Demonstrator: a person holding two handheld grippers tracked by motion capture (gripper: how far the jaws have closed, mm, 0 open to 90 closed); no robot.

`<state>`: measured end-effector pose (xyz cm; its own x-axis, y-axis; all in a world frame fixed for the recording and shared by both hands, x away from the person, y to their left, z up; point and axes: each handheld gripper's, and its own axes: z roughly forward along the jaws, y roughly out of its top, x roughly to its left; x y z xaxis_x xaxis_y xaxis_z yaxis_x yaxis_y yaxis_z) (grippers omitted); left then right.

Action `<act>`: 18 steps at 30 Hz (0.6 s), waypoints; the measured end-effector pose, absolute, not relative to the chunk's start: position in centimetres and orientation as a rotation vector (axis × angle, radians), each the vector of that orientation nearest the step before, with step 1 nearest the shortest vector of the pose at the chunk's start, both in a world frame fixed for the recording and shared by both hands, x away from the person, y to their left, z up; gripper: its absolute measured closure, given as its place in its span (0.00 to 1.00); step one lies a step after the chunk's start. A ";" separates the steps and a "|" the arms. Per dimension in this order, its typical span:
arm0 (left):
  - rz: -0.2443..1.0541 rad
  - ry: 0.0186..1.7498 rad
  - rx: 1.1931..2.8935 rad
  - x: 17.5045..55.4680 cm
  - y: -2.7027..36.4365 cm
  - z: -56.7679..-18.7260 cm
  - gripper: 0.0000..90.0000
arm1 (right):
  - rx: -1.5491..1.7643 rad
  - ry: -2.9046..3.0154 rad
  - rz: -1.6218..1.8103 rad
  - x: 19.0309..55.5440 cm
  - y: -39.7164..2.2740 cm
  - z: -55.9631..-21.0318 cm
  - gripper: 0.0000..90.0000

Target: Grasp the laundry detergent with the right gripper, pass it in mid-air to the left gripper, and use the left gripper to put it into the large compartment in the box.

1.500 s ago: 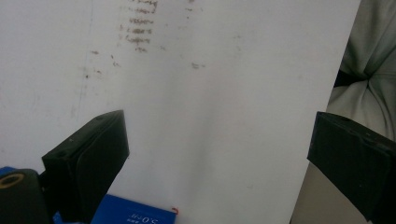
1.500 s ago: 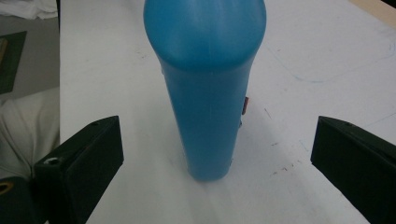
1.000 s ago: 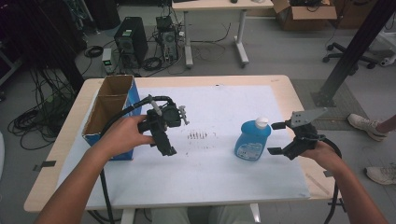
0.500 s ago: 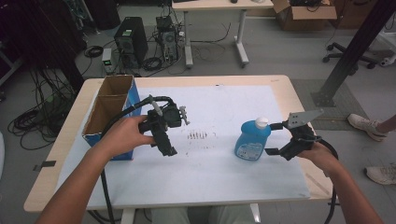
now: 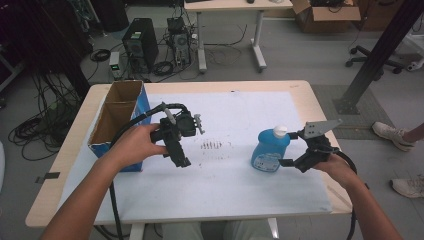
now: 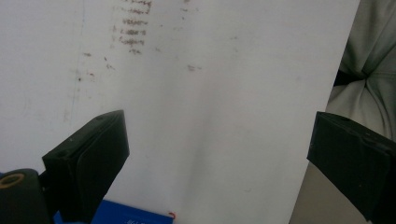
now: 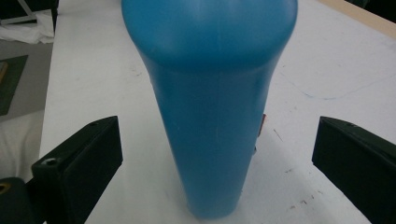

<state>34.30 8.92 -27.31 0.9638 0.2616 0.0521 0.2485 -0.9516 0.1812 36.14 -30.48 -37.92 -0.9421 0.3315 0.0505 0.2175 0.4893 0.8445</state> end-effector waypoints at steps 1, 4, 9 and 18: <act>0.113 0.389 2.935 34.3 8.9 -27.4 0.06 | 0.479 2.604 1.456 36.2 -30.4 -38.0 0.02; 0.112 0.385 2.940 34.3 8.9 -27.3 0.06 | 0.477 2.600 1.469 36.2 -30.2 -38.2 0.02; 0.110 0.382 2.942 34.4 8.8 -27.3 0.06 | 0.474 2.597 1.463 36.2 -29.9 -38.3 0.02; 0.111 0.386 2.941 34.4 8.9 -27.3 0.06 | 0.477 2.595 1.477 36.4 -29.3 -39.0 0.02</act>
